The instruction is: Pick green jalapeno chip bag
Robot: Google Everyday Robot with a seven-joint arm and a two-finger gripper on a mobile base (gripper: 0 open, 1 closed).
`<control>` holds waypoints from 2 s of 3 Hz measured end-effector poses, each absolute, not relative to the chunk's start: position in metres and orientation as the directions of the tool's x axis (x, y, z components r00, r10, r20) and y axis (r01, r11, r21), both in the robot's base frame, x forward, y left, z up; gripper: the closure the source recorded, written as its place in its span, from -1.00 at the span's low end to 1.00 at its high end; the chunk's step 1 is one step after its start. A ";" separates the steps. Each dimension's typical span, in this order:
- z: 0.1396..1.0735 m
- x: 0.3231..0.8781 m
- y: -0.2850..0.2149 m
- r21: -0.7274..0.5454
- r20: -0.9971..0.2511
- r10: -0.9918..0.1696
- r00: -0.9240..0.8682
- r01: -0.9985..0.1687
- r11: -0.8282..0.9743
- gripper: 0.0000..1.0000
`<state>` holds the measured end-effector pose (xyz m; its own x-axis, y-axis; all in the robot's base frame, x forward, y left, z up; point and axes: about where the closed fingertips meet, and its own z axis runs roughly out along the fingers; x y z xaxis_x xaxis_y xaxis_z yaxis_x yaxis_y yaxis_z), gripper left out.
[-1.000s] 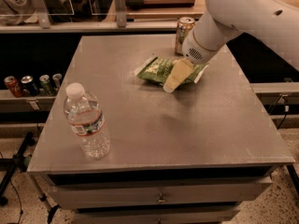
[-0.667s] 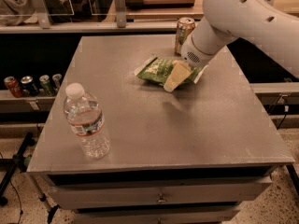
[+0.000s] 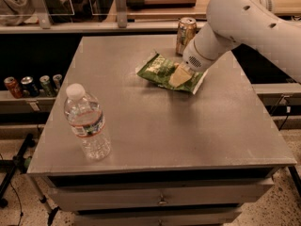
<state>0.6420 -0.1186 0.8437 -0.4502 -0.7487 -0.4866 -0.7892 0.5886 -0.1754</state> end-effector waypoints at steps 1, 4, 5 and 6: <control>0.856 0.643 -0.125 -0.189 -0.500 -0.747 -0.438 -0.787 0.587 0.73; 0.940 0.645 -0.149 -0.293 -0.502 -0.789 -0.355 -0.789 0.541 1.00; 0.968 0.643 -0.152 -0.315 -0.497 -0.805 -0.324 -0.797 0.516 1.00; 0.992 0.639 -0.152 -0.338 -0.493 -0.819 -0.293 -0.803 0.491 1.00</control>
Offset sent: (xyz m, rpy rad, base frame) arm 0.0059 -0.0325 0.0777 -0.0246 -0.1026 0.0206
